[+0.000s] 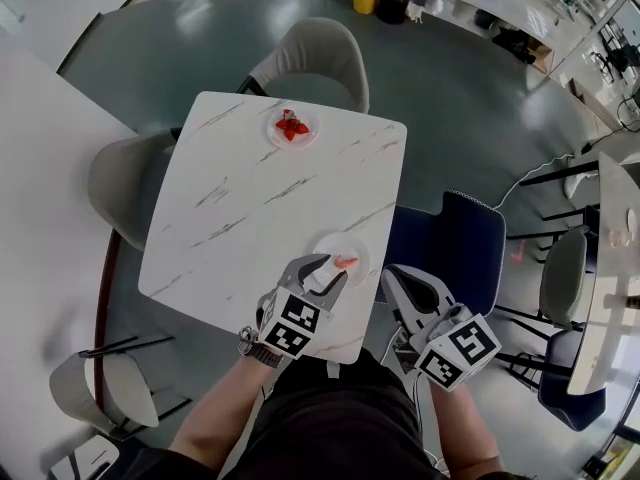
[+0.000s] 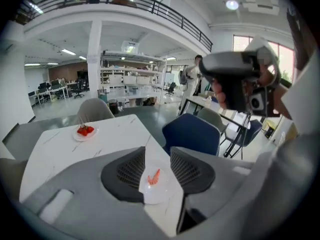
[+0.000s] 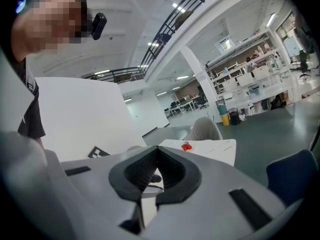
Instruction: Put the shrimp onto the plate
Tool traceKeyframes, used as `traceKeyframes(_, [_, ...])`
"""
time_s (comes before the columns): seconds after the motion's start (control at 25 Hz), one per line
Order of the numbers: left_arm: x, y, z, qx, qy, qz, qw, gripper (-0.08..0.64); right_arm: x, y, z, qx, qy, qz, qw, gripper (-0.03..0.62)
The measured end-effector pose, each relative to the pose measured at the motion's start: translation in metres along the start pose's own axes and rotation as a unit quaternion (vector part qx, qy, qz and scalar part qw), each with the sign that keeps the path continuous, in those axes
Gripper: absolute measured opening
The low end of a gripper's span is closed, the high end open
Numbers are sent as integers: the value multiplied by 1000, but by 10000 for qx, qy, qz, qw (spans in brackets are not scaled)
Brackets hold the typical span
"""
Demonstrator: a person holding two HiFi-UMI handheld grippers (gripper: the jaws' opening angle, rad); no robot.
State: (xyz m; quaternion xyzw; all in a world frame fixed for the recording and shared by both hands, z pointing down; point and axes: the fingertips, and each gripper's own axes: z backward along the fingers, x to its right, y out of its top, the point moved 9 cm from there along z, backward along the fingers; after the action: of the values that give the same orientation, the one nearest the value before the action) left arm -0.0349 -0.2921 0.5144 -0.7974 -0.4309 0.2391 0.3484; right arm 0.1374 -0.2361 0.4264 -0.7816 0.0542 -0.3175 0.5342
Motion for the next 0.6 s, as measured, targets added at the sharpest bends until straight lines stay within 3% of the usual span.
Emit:
traceKeyframes(0.04, [2,7,12,181,34,25,9998,169,-2,5,1,15,17,53,10000,2])
traceKeyframes(0.12, [7,17,34,482,135,63,9987,80,-8,14,5,29,61,136,9999,2])
traceKeyframes(0.24, [14,29,63,858,270,245,9956,9,-18,23,8,-11,203,262,9994,2])
traceKeyframes(0.6, [38,89,124,1869,221,413,9813,9,-52,55,7,114,549,753,9956,2])
